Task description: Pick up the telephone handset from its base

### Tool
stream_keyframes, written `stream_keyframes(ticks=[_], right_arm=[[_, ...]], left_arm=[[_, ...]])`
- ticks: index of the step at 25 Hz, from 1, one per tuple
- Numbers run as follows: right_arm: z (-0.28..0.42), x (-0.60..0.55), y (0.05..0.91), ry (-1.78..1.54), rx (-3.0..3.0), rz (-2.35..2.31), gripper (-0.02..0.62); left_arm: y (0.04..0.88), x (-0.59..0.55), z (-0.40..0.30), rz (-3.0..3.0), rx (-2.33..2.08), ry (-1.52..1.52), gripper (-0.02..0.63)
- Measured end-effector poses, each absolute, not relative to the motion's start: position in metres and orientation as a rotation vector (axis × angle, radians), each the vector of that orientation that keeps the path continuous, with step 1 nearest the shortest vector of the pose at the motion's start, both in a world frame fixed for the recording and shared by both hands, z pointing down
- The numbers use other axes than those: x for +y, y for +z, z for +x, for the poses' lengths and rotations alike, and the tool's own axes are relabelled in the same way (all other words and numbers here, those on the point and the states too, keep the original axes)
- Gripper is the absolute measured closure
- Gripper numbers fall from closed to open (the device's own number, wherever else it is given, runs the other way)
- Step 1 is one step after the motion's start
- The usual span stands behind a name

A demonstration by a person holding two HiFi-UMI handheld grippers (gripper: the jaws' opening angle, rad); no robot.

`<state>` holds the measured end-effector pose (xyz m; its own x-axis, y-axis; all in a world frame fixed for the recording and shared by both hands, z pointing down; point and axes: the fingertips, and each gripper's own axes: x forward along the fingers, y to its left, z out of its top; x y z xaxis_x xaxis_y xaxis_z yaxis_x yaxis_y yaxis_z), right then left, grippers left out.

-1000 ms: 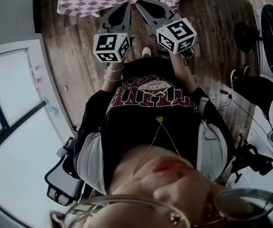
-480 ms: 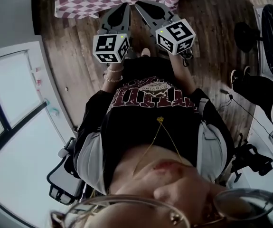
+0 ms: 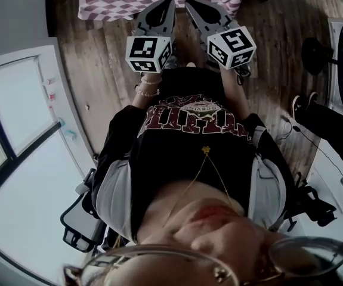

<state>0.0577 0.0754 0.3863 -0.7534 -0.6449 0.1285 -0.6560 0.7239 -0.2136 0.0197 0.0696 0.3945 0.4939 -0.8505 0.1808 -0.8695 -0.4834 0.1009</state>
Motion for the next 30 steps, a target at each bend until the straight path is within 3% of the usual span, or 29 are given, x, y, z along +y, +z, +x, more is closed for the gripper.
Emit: stream_keyframes(ticks=[30], right_arm=[[-0.039, -0.036, 0.394, 0.407, -2.802, 1.179, 0.575]], left_arm=[[0.402, -0.036, -0.061, 2.656, -1.306, 0.143, 0.597]])
